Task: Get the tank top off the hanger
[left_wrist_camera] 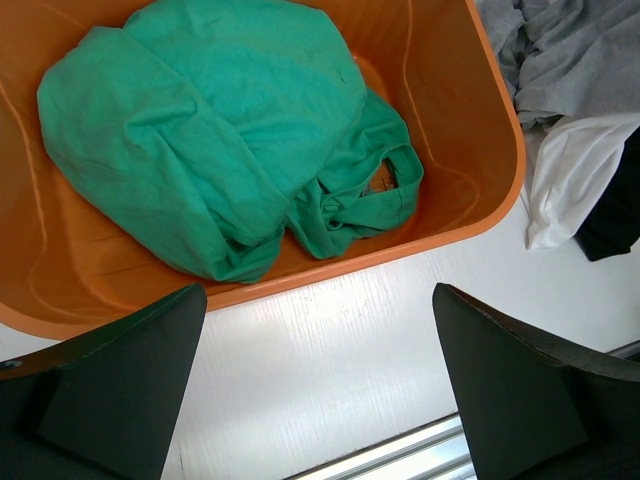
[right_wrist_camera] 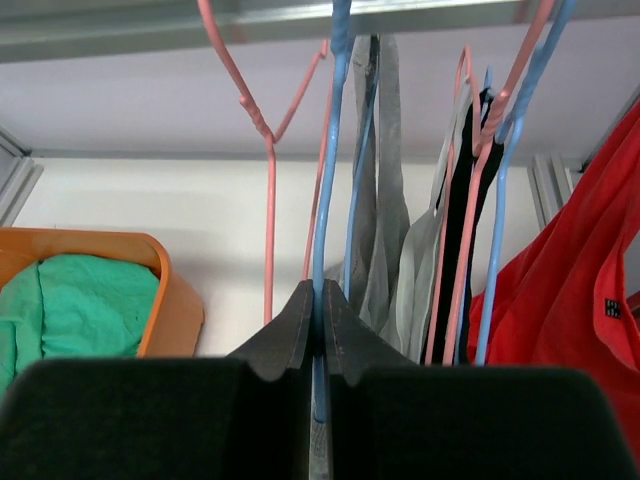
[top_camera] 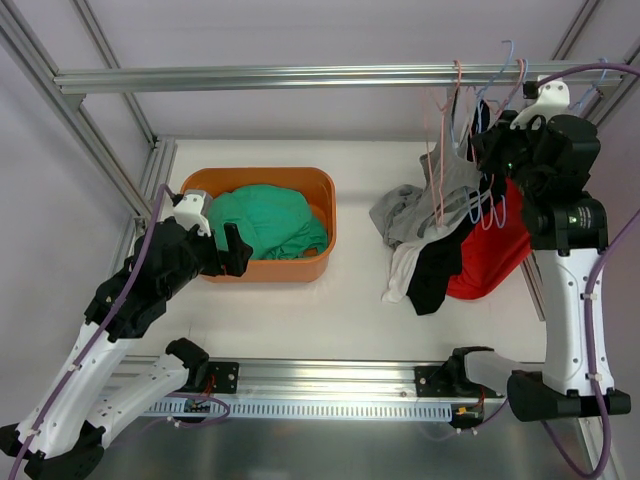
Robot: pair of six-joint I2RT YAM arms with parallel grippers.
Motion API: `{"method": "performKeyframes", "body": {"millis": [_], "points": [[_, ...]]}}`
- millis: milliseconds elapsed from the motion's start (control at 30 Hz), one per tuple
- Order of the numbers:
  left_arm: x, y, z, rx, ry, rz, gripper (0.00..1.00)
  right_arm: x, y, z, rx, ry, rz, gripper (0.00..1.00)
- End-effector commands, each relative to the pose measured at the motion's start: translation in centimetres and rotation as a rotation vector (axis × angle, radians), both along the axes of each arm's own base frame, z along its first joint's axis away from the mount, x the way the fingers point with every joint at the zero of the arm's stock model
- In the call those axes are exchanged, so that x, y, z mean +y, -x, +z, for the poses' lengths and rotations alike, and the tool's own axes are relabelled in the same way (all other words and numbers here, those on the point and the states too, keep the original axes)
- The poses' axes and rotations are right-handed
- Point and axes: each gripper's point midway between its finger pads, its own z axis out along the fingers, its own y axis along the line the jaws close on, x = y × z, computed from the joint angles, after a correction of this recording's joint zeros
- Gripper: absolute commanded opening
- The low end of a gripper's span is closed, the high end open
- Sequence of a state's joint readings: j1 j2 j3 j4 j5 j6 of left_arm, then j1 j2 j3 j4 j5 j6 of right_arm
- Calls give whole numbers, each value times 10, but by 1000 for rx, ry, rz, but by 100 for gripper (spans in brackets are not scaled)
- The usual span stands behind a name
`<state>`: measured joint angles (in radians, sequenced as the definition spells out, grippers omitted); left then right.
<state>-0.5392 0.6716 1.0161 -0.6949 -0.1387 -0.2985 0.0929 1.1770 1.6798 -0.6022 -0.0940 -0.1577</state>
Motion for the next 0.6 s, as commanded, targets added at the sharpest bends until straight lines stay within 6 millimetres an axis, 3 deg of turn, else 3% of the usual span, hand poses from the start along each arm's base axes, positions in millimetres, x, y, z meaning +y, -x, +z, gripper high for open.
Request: {"method": "performKeyframes", "body": {"millis": [0, 167, 300, 400, 467, 533, 567], "points": [[-2, 0, 4, -15, 19, -8, 99, -4, 5, 44, -174, 3, -7, 0], [-5, 0, 6, -12, 24, -17, 99, -3, 18, 40, -175, 6, 9, 0], [-14, 1, 15, -14, 58, -60, 99, -5, 43, 36, -159, 12, 8, 0], [-25, 4, 33, -35, 99, -114, 99, -5, 70, 23, -117, 15, 21, 0], [-33, 7, 41, -42, 126, -161, 99, -6, 97, 27, -160, 1, 24, 0], [-48, 11, 56, -58, 172, -240, 99, -10, 114, 14, -137, -12, 5, 1], [-54, 13, 63, -65, 194, -269, 99, -13, 131, 16, -155, -16, -3, 0]]}}
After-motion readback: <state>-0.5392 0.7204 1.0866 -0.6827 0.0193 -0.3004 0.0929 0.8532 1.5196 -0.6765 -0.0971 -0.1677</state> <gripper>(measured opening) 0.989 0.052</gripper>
